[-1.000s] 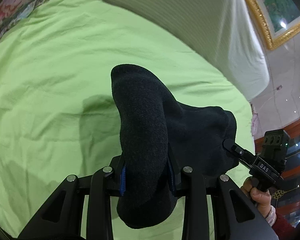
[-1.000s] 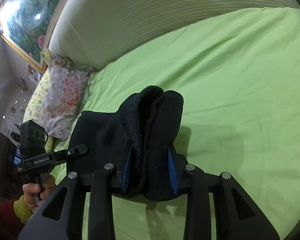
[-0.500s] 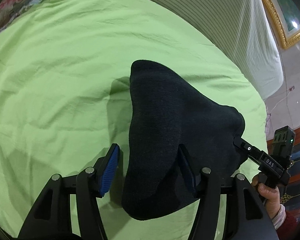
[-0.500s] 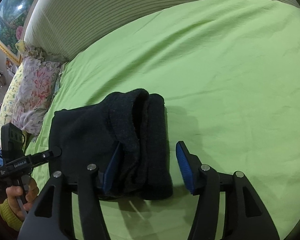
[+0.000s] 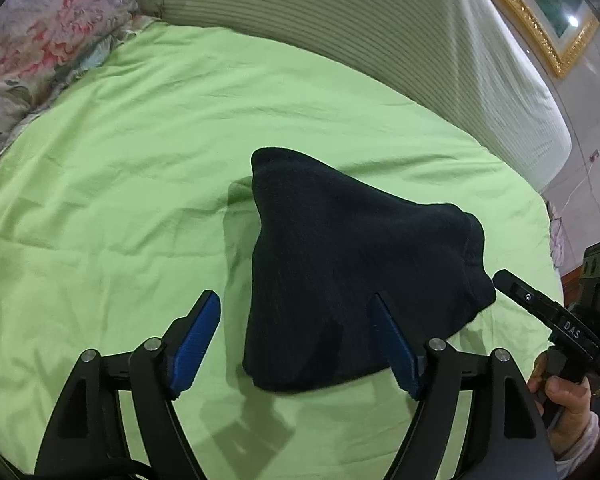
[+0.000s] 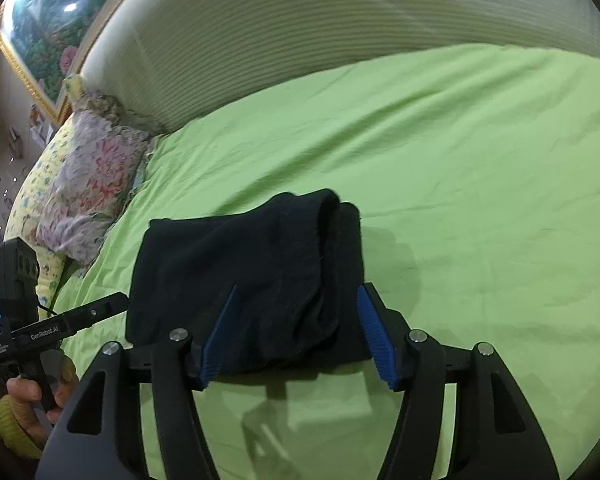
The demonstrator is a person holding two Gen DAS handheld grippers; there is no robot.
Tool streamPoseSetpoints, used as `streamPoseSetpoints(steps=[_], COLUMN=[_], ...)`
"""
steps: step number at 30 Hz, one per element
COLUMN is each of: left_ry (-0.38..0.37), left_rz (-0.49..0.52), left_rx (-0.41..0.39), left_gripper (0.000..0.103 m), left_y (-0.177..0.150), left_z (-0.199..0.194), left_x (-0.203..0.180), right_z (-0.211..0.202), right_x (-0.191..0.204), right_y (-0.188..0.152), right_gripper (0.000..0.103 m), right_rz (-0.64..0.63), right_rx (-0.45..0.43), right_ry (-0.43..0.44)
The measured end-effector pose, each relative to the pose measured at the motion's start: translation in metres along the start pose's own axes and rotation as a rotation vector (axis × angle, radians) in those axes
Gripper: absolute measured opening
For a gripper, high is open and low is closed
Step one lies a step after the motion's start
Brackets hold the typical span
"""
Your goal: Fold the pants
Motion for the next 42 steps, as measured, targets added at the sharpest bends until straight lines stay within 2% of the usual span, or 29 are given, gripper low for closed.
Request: streamPoseSetpoints(steps=[10, 16, 22, 27, 34, 42], left_ry=[0.058, 0.103, 0.137, 0.163, 0.201, 0.226], left_rz=[0.020, 0.086, 0.149, 0.201, 0.252, 0.263], left_rx=[-0.088, -0.130, -0.116, -0.141, -0.132, -0.113], left_gripper=[0.081, 0.081, 0.081, 0.081, 0.085, 0.086], left_y=[-0.029, -0.041, -0.050, -0.055, -0.062, -0.065], left_z=[-0.028, -0.036, -0.032, -0.031, -0.022, -0.016], left_x=[-0.010, -0.021, -0.029, -0.035, -0.039, -0.038], right_z=[-0.020, -0.024, -0.022, -0.020, -0.011, -0.005], right_x=[0.026, 0.034, 0.047, 0.055, 0.053, 0.057], right_y=[-0.028, -0.039, -0.048, -0.052, -0.056, -0.059], right_gripper=[0.072, 0.075, 0.078, 0.078, 0.080, 0.080], right_rz=[-0.144, -0.207, -0.301, -0.354, -0.340, -0.347], right_rx=[-0.039, -0.056, -0.057, -0.078, -0.077, -0.073], right_ry=[-0.020, -0.040, -0.049, -0.046, -0.055, -0.045])
Point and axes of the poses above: each gripper's, at about its wrist camera, not at the fingertips, and z roughly the way its jaws point, x to its left, y to its top, the point moved 3 cm from there along z, roughly the way its jaws point, and after that the axes turned 7 degrees about -x, right-handed, at the moved point
